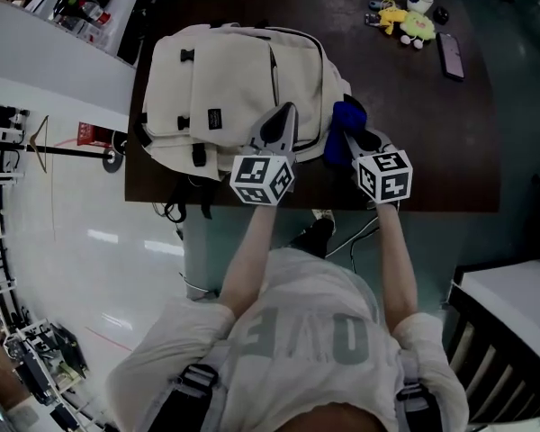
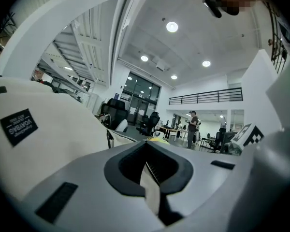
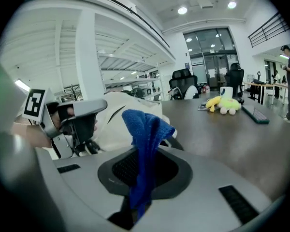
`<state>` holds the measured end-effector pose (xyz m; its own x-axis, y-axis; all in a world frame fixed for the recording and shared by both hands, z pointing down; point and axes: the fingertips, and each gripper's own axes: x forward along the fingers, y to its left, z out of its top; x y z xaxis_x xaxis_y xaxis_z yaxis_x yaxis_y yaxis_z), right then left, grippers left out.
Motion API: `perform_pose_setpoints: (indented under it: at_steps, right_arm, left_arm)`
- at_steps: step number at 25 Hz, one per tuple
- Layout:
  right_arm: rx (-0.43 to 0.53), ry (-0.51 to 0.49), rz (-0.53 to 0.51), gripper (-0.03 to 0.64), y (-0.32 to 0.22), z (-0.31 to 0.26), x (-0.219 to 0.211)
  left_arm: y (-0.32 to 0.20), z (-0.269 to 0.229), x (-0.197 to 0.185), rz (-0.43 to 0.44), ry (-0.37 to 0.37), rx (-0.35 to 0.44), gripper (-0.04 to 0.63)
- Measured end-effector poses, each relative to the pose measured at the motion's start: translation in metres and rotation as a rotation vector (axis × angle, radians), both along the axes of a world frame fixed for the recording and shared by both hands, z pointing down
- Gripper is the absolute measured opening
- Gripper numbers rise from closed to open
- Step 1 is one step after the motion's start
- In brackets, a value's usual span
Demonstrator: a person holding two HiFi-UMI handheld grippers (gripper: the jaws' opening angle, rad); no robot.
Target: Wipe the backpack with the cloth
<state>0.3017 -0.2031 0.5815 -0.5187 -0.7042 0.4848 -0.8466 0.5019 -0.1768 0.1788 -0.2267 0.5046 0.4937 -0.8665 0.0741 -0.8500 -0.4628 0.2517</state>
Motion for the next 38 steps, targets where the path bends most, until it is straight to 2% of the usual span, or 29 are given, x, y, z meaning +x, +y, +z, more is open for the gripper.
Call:
perform_pose_setpoints:
  at_steps: [5,9,12,16,19,22,28,32,35,38]
  right_arm:
    - [0.118,0.069,0.054,0.041,-0.062,-0.045,0.051]
    - [0.166,0.147,0.035,0.041,-0.127,-0.064,0.074]
    - [0.158,0.189,-0.031,0.041,-0.177,-0.058,0.063]
    - [0.091,0.257,-0.167,0.041,-0.228,-0.022,0.018]
    - [0.054,0.289,-0.264,0.041,-0.251,0.006,-0.017]
    - [0.044,0.279,-0.361,0.041,-0.263,0.019,-0.050]
    - [0.090,0.237,-0.539,0.041,-0.251,0.018,-0.084]
    - [0.139,0.339,-0.696,0.041,-0.227,0.024,-0.087]
    - [0.142,0.344,-0.720,0.041,-0.220,0.023,-0.088]
    - [0.141,0.354,-0.722,0.041,-0.216,0.024,-0.087]
  left_arm:
    - [-0.033,-0.003,0.018,0.012,-0.005,0.006,0.004]
    - [-0.057,-0.004,0.033,0.024,-0.009,0.008,0.003]
    - [-0.070,-0.006,0.036,0.029,0.011,0.020,0.003]
    - [-0.080,-0.007,0.025,0.001,0.093,-0.008,0.003]
    - [-0.081,-0.004,0.026,0.001,0.081,-0.022,0.003]
    - [-0.086,0.000,0.029,0.009,0.042,-0.028,0.003]
    - [-0.094,0.007,0.028,0.007,0.048,-0.049,0.003]
    - [-0.097,0.011,0.027,0.005,0.030,-0.057,0.003]
    - [-0.098,0.012,0.026,0.001,0.040,-0.061,0.003]
    - [-0.098,0.013,0.028,0.005,0.017,-0.052,0.003]
